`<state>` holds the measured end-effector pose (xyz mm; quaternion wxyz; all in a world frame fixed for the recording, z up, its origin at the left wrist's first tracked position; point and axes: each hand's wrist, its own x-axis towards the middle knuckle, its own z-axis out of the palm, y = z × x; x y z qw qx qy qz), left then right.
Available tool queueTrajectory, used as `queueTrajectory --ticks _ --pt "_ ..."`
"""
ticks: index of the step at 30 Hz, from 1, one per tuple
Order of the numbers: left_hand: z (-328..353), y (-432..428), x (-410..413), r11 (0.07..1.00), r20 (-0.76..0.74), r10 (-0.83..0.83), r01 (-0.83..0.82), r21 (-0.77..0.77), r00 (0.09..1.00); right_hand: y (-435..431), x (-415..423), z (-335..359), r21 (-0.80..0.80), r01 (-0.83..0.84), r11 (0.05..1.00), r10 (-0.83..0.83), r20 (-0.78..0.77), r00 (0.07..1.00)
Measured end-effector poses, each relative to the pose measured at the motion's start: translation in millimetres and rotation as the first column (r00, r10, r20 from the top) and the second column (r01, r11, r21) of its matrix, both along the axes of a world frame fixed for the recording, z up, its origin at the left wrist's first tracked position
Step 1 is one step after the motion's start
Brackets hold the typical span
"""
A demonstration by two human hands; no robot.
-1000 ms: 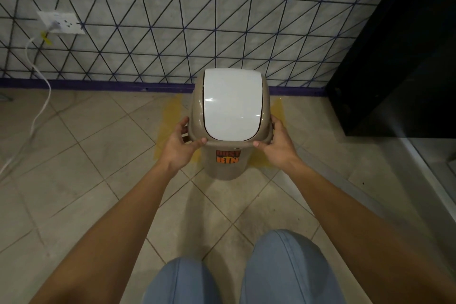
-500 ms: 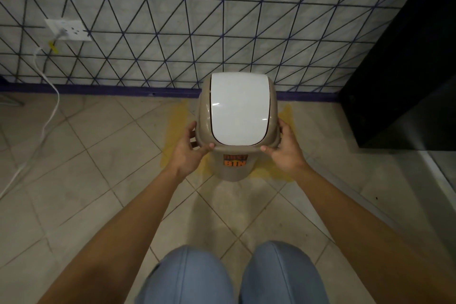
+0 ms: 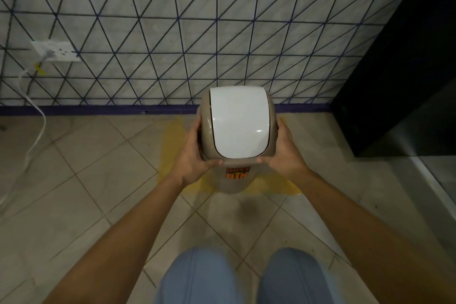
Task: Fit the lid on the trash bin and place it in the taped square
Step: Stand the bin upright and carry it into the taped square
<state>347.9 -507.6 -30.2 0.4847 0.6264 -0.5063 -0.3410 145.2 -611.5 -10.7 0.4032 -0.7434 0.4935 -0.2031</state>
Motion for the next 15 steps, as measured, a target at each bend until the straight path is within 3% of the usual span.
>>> queueTrajectory --ticks 15 --pt "-16 -61 24 1.0 -0.026 -0.001 0.001 -0.018 1.0 -61 19 -6 -0.074 -0.012 0.997 0.01 -0.031 0.999"
